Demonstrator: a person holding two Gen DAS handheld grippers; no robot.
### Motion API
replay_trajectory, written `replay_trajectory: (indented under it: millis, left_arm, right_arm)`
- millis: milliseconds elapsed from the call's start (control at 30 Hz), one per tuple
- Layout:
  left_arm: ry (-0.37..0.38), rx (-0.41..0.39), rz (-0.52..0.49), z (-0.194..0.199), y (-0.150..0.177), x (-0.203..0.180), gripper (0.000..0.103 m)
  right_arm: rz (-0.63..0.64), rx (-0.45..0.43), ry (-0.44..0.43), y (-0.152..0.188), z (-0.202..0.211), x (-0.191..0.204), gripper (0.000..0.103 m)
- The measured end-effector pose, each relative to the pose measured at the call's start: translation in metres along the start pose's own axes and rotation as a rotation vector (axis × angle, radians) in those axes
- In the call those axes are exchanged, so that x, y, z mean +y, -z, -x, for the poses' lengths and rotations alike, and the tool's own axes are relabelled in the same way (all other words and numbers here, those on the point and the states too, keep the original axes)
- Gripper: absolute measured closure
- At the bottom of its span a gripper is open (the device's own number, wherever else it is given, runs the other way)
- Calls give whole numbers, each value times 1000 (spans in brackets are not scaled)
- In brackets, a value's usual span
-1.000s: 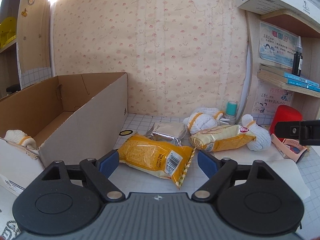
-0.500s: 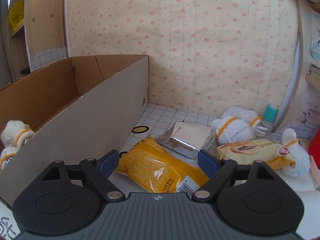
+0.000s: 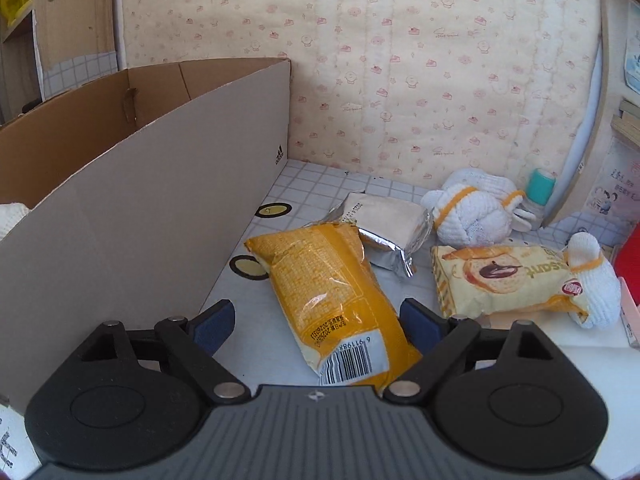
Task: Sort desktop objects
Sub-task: 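Move both tools away from the shoebox toward the remaining desk items, then grasp the yellow chip bag with the left tool while the right tool grasps the croissant bag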
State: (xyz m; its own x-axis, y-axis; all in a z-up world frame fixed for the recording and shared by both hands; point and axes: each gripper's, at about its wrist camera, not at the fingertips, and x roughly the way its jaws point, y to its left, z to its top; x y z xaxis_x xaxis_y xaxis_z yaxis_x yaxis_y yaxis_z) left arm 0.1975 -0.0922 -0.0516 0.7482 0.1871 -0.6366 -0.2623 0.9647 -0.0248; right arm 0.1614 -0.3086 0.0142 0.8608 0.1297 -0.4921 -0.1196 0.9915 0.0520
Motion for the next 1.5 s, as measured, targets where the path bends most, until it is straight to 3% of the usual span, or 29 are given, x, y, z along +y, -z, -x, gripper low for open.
replay_trajectory:
  millis: [233, 400, 700, 767, 800, 867, 1067, 1200, 1400, 1500]
  left_arm:
    - [91, 8, -88, 20, 18, 9, 10]
    - [98, -8, -133, 35, 33, 16, 13]
    - [88, -181, -244, 52, 39, 6, 11]
    - [76, -190, -256, 46, 34, 3, 10]
    - [76, -182, -259, 43, 32, 3, 10]
    - [81, -160, -254, 35, 28, 3, 10]
    - [78, -118, -247, 21, 29, 4, 10]
    - [97, -95, -222, 17, 29, 8, 10]
    - [113, -71, -210, 13, 28, 9, 10]
    - [123, -59, -199, 10, 26, 11, 10]
  right_arm:
    - [9, 1, -12, 3, 2, 8, 23]
    - [19, 12, -19, 3, -2, 15, 23]
    - [94, 48, -31, -6, -27, 25, 23]
    - [140, 64, -35, -9, -36, 29, 21]
    - [168, 67, -40, -11, -40, 31, 13]
    - [244, 74, -63, -14, -51, 36, 7]
    - [432, 140, -164, -20, -85, 56, 7]
    - [581, 182, -185, -20, -109, 74, 7]
    - [720, 333, -348, -32, -141, 87, 7]
    - [800, 419, -368, -32, -156, 94, 7]
